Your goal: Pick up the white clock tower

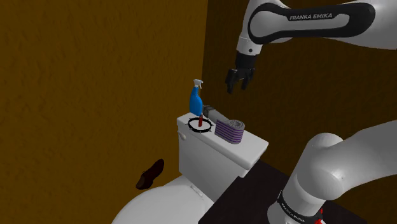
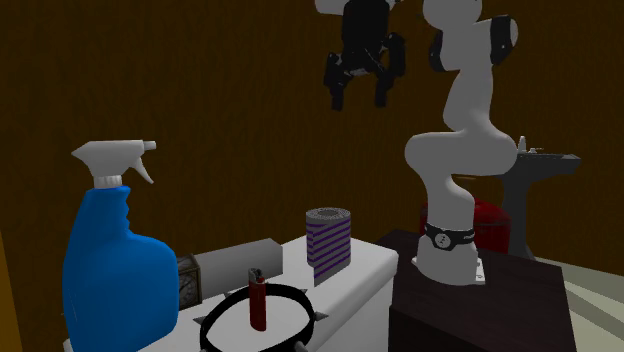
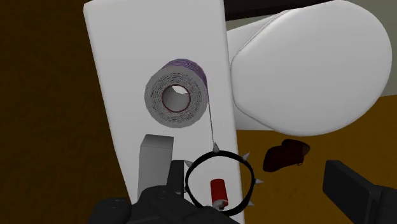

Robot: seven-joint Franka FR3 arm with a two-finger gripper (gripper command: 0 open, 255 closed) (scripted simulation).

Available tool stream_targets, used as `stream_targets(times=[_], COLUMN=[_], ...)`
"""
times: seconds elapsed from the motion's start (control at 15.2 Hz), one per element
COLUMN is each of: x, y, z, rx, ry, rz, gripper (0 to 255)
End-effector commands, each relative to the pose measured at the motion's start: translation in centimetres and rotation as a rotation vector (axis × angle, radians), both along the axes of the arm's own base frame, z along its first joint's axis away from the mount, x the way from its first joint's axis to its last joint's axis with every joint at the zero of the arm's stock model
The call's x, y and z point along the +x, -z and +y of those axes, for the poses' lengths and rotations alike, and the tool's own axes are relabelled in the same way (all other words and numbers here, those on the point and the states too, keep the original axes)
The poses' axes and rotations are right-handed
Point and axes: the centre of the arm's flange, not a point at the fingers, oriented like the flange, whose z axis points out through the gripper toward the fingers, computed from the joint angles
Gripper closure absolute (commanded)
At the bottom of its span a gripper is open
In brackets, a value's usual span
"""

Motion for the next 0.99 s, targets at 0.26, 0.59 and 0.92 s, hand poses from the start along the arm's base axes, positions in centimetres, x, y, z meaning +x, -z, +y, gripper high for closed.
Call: stream_targets(times=[0.26,0.59,0.92], x=[5.3,9.5,13.7], y=[5.2,9.5,13.8], z=[-3.5,-6.5,-9.4], rx=[0.000,0.000,0.000], ry=[-0.021,-0.038,-0.055], rz=[0.012,0.024,0.035], gripper=[0,0,0])
